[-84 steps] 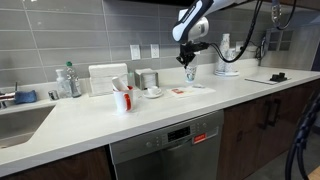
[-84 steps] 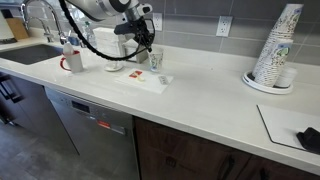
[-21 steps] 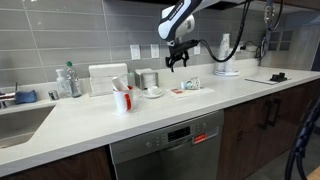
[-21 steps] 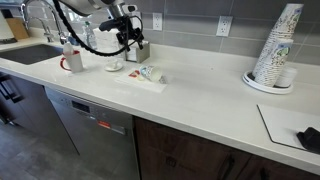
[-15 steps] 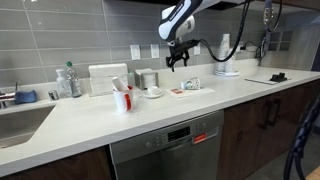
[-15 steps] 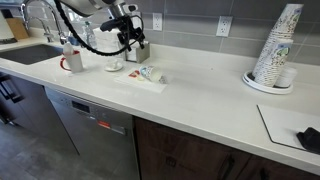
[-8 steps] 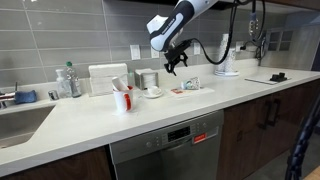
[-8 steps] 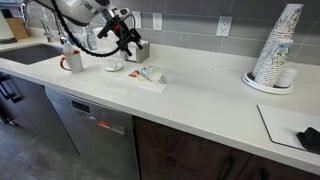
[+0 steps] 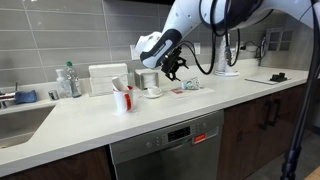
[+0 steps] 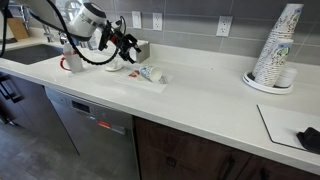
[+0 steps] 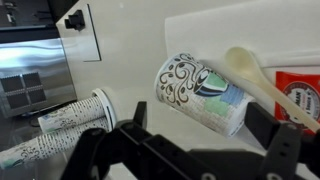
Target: Turn the cup over
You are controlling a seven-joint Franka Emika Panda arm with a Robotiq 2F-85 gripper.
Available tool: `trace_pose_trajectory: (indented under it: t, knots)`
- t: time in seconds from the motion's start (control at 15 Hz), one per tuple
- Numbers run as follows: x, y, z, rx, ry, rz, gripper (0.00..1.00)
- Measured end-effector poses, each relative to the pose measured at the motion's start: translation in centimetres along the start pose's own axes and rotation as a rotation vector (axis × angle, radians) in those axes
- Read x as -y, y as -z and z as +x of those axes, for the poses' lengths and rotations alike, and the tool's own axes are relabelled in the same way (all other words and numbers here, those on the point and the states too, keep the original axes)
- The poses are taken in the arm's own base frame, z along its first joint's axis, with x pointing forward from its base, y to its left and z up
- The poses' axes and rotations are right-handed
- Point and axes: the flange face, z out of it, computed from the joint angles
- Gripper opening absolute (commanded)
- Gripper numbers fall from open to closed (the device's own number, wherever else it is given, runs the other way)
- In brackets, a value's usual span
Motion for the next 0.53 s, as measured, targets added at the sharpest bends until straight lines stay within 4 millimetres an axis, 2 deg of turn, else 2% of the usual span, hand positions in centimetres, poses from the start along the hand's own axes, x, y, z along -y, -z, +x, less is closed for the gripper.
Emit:
trace_pose_trajectory:
  t: [0.2, 0.53]
  knots:
    - [1.4, -1.3, 0.6, 0.015, -0.005, -0.056, 1.0]
    - [2.9, -2.0, 1.7, -0.002, -0.023, -0.061, 1.0]
